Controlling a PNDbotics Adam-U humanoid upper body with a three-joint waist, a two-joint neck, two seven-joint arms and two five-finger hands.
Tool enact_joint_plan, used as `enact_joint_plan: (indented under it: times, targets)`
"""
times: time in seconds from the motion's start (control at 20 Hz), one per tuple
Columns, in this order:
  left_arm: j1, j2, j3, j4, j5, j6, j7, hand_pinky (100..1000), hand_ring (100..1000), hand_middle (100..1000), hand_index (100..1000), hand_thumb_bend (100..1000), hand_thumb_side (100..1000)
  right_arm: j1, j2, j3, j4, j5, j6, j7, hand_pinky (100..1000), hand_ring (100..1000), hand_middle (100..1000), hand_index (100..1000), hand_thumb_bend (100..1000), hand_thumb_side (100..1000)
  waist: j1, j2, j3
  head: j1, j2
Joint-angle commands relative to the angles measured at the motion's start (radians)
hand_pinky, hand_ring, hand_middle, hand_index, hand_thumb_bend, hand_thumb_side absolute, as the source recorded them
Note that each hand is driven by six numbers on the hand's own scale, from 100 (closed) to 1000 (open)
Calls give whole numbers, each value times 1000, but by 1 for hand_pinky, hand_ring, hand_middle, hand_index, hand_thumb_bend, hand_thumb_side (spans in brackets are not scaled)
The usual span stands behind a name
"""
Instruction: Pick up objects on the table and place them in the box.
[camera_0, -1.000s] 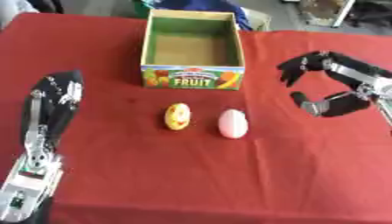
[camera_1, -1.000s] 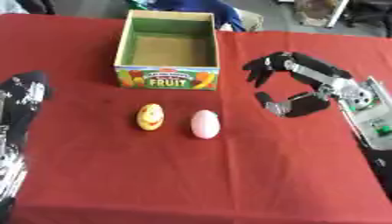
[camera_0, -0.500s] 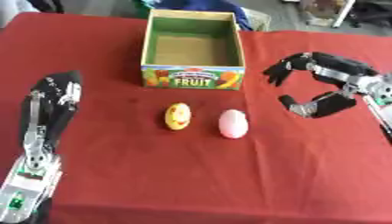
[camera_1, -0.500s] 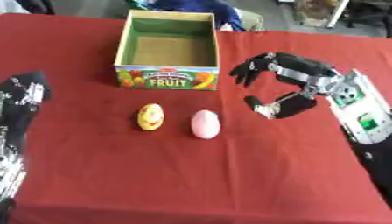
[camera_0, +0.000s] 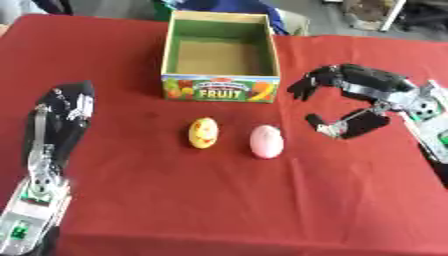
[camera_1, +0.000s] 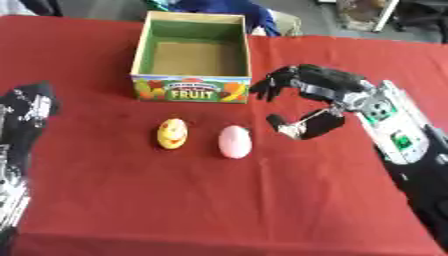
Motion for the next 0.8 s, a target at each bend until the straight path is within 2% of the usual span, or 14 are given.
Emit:
enact_joint_plan:
  times: [0.05,0.8]
  targets:
    - [-6,9,1,-14,3,-1,-4,621,588,541,654,265,533,-25,2,9,10,38,-85,63,685,668,701,891,100,261,4,-15,2,-4,5]
    - [-6,8,1,-14,3,-1,-6,621,588,541,653,265,533,-34,60,44,83,169,-155,50,692,679,713,892,100,300,6,-14,6,-8,5]
